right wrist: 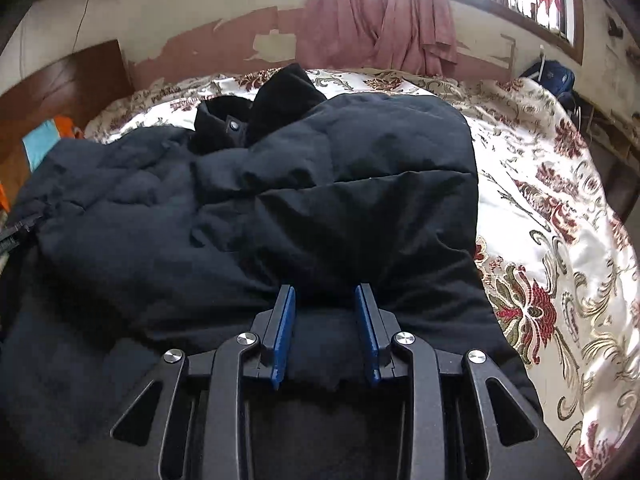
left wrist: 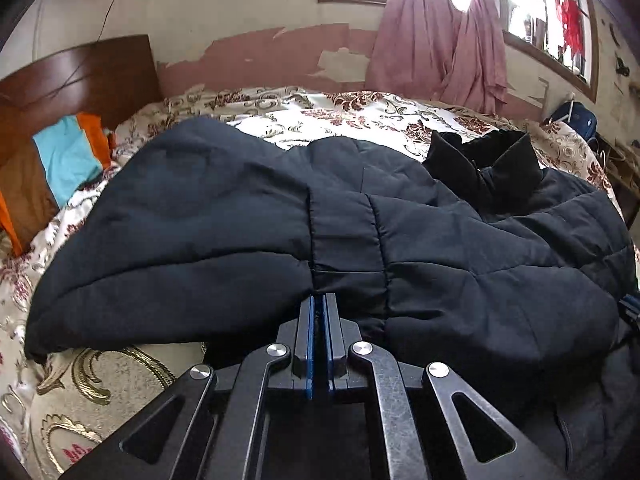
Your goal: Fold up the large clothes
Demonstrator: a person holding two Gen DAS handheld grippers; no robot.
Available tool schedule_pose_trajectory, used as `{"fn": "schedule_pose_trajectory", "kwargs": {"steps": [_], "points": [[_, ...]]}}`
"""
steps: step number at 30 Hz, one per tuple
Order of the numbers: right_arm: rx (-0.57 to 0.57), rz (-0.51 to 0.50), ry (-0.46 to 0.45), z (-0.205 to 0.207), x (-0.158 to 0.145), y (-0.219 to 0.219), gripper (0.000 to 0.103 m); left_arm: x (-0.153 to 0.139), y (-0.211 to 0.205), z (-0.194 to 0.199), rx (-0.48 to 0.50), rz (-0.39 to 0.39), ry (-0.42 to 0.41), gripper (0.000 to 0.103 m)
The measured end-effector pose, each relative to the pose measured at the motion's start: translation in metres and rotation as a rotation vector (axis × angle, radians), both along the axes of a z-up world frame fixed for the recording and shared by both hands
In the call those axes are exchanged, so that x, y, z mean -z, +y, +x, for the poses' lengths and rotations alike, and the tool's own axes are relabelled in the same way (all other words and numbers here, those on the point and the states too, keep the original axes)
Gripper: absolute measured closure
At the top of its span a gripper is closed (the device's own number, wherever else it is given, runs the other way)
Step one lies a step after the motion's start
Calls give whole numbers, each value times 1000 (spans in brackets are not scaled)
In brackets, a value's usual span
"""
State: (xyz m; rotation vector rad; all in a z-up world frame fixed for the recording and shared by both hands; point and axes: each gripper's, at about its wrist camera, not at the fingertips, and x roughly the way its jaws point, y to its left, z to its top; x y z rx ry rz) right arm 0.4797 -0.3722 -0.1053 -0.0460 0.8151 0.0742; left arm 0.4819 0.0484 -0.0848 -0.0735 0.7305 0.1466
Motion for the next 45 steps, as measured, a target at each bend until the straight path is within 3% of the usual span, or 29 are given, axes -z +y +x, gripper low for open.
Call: {"fn": "schedule_pose_trajectory", "kwargs": {"steps": [4, 7, 9, 11, 12, 13, 15, 19, 22, 28, 31, 35, 39, 42, 45], "points": [[8, -48, -24, -5, 1, 8, 75, -1, 8, -4, 10, -61, -19, 96], [2, -36, -46, -11, -3, 9, 72, 0, 24, -16, 12, -195, -32, 80], [-18, -14, -52, -18, -9, 6, 59, 0, 36, -29, 30, -307, -40, 73], [3, -24, -44, -27, -19, 6, 45, -1, 47, -45, 28, -383, -50, 58], [17, -32, -43, -31, -24, 7, 40, -3, 52, -55, 33, -414, -72, 40], [23, -24, -34, -36, -31, 8, 39, -3, 56, -62, 34, -436, -91, 24], [3, 4, -12, -41, -42, 16, 39, -2, 73, -83, -14, -481, -138, 13], [-47, -7, -16, -50, -68, 47, 37, 15, 110, -96, -64, -602, -129, 11], [-91, -5, -33, -55, -83, 83, 25, 35, 143, -104, -102, -692, -131, 11], [-174, -52, -76, -57, -92, 162, 24, 46, 193, -113, -102, -792, -171, 10], [-194, -39, -82, -52, -89, 196, 24, 54, 221, -118, -152, -850, -188, 10], [-189, -21, -63, -40, -79, 238, 24, 78, 269, -120, -339, -935, -152, 8], [-157, -10, -56, -23, -63, 263, 23, 113, 306, -117, -448, -1133, -132, 8], [-144, -2, -56, -10, -55, 277, 24, 128, 318, -111, -480, -1215, -144, 10], [-133, -4, -45, -1, -48, 291, 23, 131, 320, -103, -466, -1247, -150, 10]]}}
